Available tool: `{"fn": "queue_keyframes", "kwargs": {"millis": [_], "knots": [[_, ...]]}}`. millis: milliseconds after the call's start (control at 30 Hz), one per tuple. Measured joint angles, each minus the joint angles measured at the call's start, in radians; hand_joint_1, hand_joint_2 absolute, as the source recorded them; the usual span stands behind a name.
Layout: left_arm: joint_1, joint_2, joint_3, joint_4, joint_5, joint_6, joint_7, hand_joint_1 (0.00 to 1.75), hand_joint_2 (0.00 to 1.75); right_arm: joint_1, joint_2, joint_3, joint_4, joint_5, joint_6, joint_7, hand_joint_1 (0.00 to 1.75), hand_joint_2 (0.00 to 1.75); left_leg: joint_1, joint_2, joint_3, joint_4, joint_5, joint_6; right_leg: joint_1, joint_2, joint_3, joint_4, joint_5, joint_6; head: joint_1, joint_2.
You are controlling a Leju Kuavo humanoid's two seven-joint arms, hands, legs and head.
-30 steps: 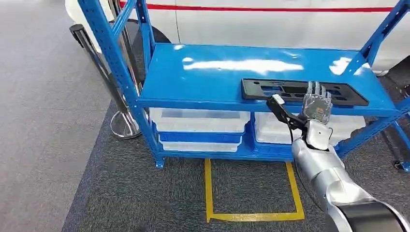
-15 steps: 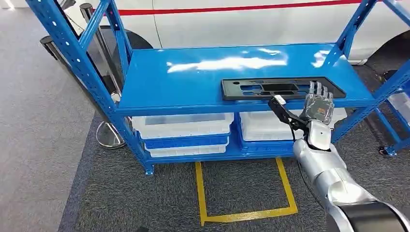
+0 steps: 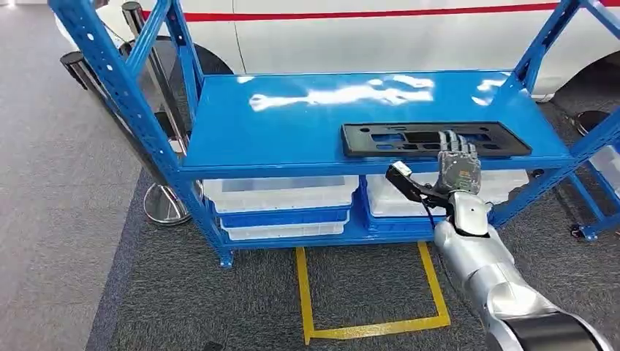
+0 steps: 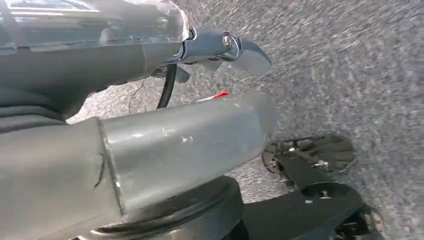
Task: Take the parts from the cabinet and place them on the table.
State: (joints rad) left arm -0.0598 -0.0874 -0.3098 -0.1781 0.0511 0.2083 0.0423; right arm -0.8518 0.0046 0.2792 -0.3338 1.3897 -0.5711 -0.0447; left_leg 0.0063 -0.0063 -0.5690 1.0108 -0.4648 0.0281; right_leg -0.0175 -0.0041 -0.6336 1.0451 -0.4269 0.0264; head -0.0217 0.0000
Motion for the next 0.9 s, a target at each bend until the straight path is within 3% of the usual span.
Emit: {"fn": "queue_keyframes", "kwargs": {"millis": [133, 167, 200, 233, 300, 333, 367, 400, 467, 500, 533, 667, 733, 800, 833, 867, 900], "knots": [[0.0, 0.0, 0.0, 0.0, -0.002, -0.005, -0.002, 0.0, 0.0, 0.018, 0.026, 0.017, 0.0, 0.026, -0.001, -0.016, 0.0, 1.75, -0.001, 0.003, 0.005, -0.004, -0.007, -0.021, 0.008, 0.006, 0.006, -0.016, -0.01, -0.017, -0.002, 0.0], [-0.001, 0.0, 0.0, 0.0, -0.002, -0.005, -0.002, 0.0, 0.0, 0.021, 0.032, 0.02, -0.001, 0.028, -0.001, -0.016, 0.0, 1.75, -0.002, 0.003, 0.002, -0.001, -0.014, -0.026, -0.004, 0.007, 0.014, -0.024, -0.007, -0.025, -0.001, 0.0], [-0.001, 0.0, 0.0, 0.0, -0.003, -0.005, -0.002, 0.0, 0.0, 0.021, 0.038, 0.024, -0.001, 0.028, -0.001, -0.017, 0.0, 1.75, 0.002, 0.003, -0.004, 0.029, -0.033, -0.031, -0.004, 0.007, 0.021, -0.029, -0.009, -0.032, -0.002, 0.0], [-0.002, 0.0, 0.0, 0.0, -0.003, -0.005, -0.002, 0.0, 0.0, 0.02, 0.041, 0.024, -0.001, 0.028, -0.001, -0.017, 0.0, 1.75, 0.002, 0.003, -0.029, 0.085, -0.063, -0.034, -0.003, 0.005, 0.024, -0.029, -0.012, -0.04, -0.003, 0.0], [-0.001, 0.0, 0.0, 0.0, -0.003, -0.005, -0.002, 0.0, 0.0, 0.024, 0.05, 0.026, 0.0, 0.031, 0.004, -0.019, 0.0, 1.75, 0.004, 0.003, -0.113, 0.244, -0.128, -0.038, -0.001, 0.006, 0.027, -0.027, -0.016, -0.047, -0.002, 0.0], [0.0, 0.0, 0.0, 0.0, -0.003, -0.006, -0.002, 0.0, 0.0, 0.028, 0.053, 0.028, 0.0, 0.032, 0.008, -0.024, 0.0, 1.75, 0.004, 0.003, -0.151, 0.305, -0.142, -0.039, 0.0, 0.007, 0.027, -0.025, -0.018, -0.048, -0.002, 0.0], [0.001, 0.0, 0.0, 0.0, -0.003, -0.007, -0.002, 0.0, 0.0, 0.032, 0.055, 0.03, 0.0, 0.034, 0.013, -0.027, 0.0, 1.75, 0.004, 0.003, -0.171, 0.323, -0.128, -0.04, 0.001, 0.01, 0.029, -0.023, -0.023, -0.047, -0.002, 0.0], [0.002, 0.0, 0.0, 0.0, -0.003, -0.009, -0.003, 0.0, 0.0, 0.036, 0.061, 0.033, 0.0, 0.038, 0.016, -0.03, 0.0, 1.75, 0.004, 0.003, -0.164, 0.29, -0.092, -0.039, 0.001, 0.011, 0.033, -0.021, -0.027, -0.046, -0.002, 0.0], [0.002, 0.0, 0.0, 0.0, -0.003, -0.008, -0.003, 0.0, 0.0, 0.038, 0.068, 0.041, 0.0, 0.042, 0.019, -0.031, 0.0, 1.75, 0.004, 0.003, -0.092, 0.115, 0.019, -0.03, 0.002, 0.015, 0.046, -0.016, -0.039, -0.042, -0.002, 0.0], [0.002, 0.001, 0.0, 0.0, -0.003, -0.008, -0.003, 0.0, 0.0, 0.039, 0.072, 0.042, 0.0, 0.043, 0.02, -0.03, 0.0, 1.75, 0.003, 0.002, -0.062, 0.037, 0.042, -0.023, 0.002, 0.016, 0.05, -0.014, -0.045, -0.038, -0.002, 0.0], [0.002, 0.001, 0.0, 0.0, -0.003, -0.009, -0.003, 0.0, 0.0, 0.038, 0.073, 0.042, 0.0, 0.043, 0.021, -0.03, 0.0, 1.75, -0.004, 0.001, -0.05, 0.031, 0.029, -0.021, 0.007, 0.018, 0.048, -0.012, -0.048, -0.034, -0.002, 0.0], [0.001, 0.001, 0.0, 0.0, -0.003, -0.009, -0.004, 0.0, 0.0, 0.04, 0.077, 0.048, 0.0, 0.043, 0.022, -0.03, 0.0, 1.75, -0.001, 0.001, -0.044, 0.011, 0.029, -0.005, 0.009, 0.018, 0.049, -0.017, -0.048, -0.014, -0.002, 0.0], [0.002, 0.002, 0.0, 0.0, -0.003, -0.009, -0.004, 0.0, 0.0, 0.04, 0.077, 0.048, -0.002, 0.043, 0.022, -0.03, 0.0, 1.75, 0.004, 0.004, -0.032, -0.004, 0.032, 0.006, 0.005, 0.014, 0.031, 0.025, -0.08, -0.007, 0.003, 0.0], [-0.002, 0.002, 0.0, 0.0, -0.003, -0.01, -0.005, 0.0, 0.0, 0.04, 0.078, 0.048, -0.001, 0.043, 0.022, -0.028, 0.0, 1.75, 0.004, 0.005, -0.03, -0.003, 0.029, 0.012, 0.002, 0.01, -0.058, 0.197, -0.155, 0.003, 0.003, 0.0], [-0.002, 0.001, 0.0, 0.0, -0.003, -0.012, -0.005, 0.0, 0.0, 0.045, 0.078, 0.049, -0.001, 0.043, 0.021, -0.026, 0.0, 1.75, 0.004, 0.005, -0.03, -0.002, 0.027, 0.014, 0.002, 0.01, -0.1, 0.269, -0.177, 0.005, 0.004, 0.0], [-0.001, 0.001, 0.0, 0.0, -0.003, -0.011, -0.004, 0.0, 0.0, 0.049, 0.078, 0.049, 0.0, 0.042, 0.021, -0.026, 0.0, 1.75, 0.004, 0.004, -0.029, 0.0, 0.025, 0.014, 0.002, 0.01, -0.124, 0.301, -0.174, 0.006, 0.004, 0.0], [0.002, 0.001, 0.0, 0.0, -0.003, -0.011, -0.004, 0.0, 0.0, 0.05, 0.078, 0.049, 0.0, 0.041, 0.02, -0.022, 0.0, 1.75, 0.004, 0.004, -0.027, 0.003, 0.021, 0.013, 0.001, 0.01, -0.123, 0.282, -0.143, 0.006, 0.004, 0.0]]}}
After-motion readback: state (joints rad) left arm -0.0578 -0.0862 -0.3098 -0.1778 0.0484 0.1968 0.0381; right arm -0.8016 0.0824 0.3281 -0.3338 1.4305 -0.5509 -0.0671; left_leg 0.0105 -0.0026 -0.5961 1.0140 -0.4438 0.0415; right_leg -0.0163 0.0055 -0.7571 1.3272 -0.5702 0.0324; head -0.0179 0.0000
